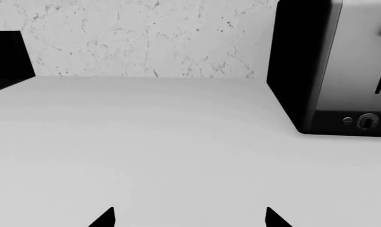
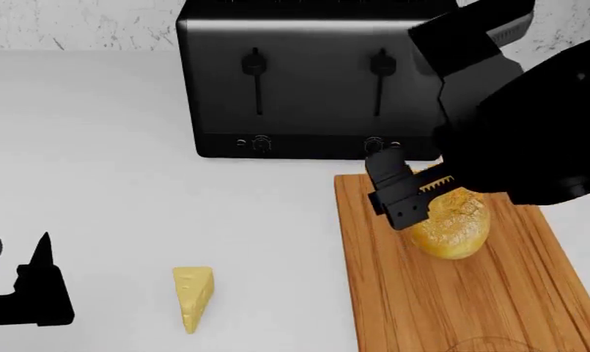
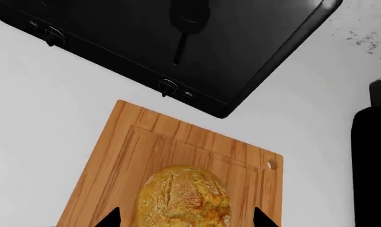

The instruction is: Place the bread and cheese on the cutting board.

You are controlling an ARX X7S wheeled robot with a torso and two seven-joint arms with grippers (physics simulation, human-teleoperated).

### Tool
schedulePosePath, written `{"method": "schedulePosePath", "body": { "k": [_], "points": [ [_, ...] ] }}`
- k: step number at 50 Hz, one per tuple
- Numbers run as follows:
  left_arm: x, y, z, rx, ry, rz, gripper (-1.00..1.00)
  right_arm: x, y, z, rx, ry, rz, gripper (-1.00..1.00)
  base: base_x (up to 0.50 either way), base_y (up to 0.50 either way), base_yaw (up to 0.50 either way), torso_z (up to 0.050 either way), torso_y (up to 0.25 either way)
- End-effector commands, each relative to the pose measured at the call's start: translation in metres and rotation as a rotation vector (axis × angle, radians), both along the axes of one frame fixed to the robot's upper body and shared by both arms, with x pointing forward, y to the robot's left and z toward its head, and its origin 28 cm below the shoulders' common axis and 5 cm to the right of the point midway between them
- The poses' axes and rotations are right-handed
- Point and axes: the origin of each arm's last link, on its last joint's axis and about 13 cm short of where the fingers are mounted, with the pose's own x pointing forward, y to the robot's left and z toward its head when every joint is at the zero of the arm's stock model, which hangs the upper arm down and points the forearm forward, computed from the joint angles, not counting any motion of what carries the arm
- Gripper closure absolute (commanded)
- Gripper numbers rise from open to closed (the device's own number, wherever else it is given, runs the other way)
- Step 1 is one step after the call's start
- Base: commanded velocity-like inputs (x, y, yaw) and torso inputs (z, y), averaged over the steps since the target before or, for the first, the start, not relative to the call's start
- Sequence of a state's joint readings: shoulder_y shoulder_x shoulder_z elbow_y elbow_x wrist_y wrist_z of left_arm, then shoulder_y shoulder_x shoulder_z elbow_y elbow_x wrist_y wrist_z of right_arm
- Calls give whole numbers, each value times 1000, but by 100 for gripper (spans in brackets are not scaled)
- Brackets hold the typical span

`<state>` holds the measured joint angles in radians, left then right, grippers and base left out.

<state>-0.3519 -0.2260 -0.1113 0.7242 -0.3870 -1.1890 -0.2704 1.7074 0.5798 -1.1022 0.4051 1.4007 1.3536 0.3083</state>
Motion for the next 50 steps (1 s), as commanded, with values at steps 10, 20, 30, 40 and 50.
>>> {"method": "schedulePosePath", "body": {
  "k": [10, 20, 30, 40, 50],
  "points": [
    [-6, 1, 4, -13, -26, -3, -100, -23, 48, 51, 117, -159, 162, -100, 0, 0, 0, 0, 0],
    [-5, 3, 3, -10, -31, 3, -100, -25, 87, 43, 150, -117, 279, -100, 0, 0, 0, 0, 0],
    [-7, 4, 5, -16, -38, 3, -100, -31, 113, 17, 167, -16, 351, -100, 0, 0, 0, 0, 0],
    [-7, -3, 6, -19, -40, -25, -100, -36, 137, -3, 208, 55, 380, -100, 0, 0, 0, 0, 0],
    [-7, -2, 7, -20, -41, -23, -100, -41, 149, -14, 266, 107, 356, -100, 0, 0, 0, 0, 0]
  ]
}}
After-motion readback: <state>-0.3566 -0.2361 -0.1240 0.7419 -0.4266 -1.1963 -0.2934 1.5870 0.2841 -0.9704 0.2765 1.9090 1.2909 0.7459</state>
